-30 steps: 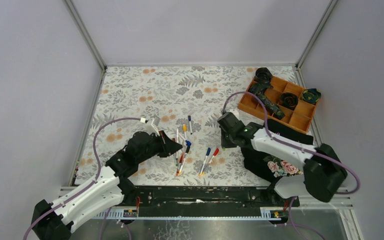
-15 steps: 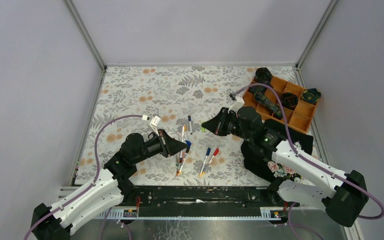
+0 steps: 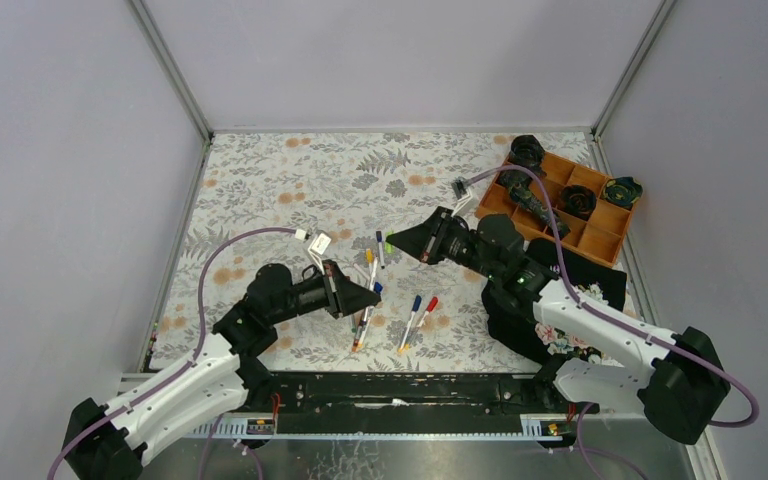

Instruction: Insert the pens into the pen caps

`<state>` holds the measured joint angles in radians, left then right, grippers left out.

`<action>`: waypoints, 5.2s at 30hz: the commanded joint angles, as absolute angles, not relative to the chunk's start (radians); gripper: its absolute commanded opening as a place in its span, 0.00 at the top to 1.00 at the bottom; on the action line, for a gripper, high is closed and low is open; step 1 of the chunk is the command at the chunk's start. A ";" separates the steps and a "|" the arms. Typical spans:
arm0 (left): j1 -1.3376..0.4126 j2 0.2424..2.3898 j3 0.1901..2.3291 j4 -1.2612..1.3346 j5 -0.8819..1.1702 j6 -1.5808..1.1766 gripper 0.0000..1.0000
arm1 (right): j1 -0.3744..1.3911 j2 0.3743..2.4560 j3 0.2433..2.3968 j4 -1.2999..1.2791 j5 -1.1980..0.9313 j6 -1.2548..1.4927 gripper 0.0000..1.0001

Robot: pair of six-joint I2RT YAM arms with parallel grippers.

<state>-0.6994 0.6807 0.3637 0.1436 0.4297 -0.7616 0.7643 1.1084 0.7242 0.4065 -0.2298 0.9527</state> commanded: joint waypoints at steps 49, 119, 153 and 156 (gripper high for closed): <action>-0.709 0.682 0.387 0.289 0.487 -0.760 1.00 | 0.800 1.178 0.759 0.502 -0.314 0.947 1.00; -0.707 0.715 0.498 0.424 0.426 -0.792 1.00 | 0.917 1.197 0.587 0.507 -0.567 0.963 1.00; -0.852 1.193 0.435 0.029 0.095 -0.589 0.94 | 0.787 1.064 0.783 -0.165 0.202 0.653 0.03; -0.864 1.240 0.448 0.029 0.080 -0.582 0.81 | 0.763 1.072 0.749 -0.150 0.204 0.640 0.03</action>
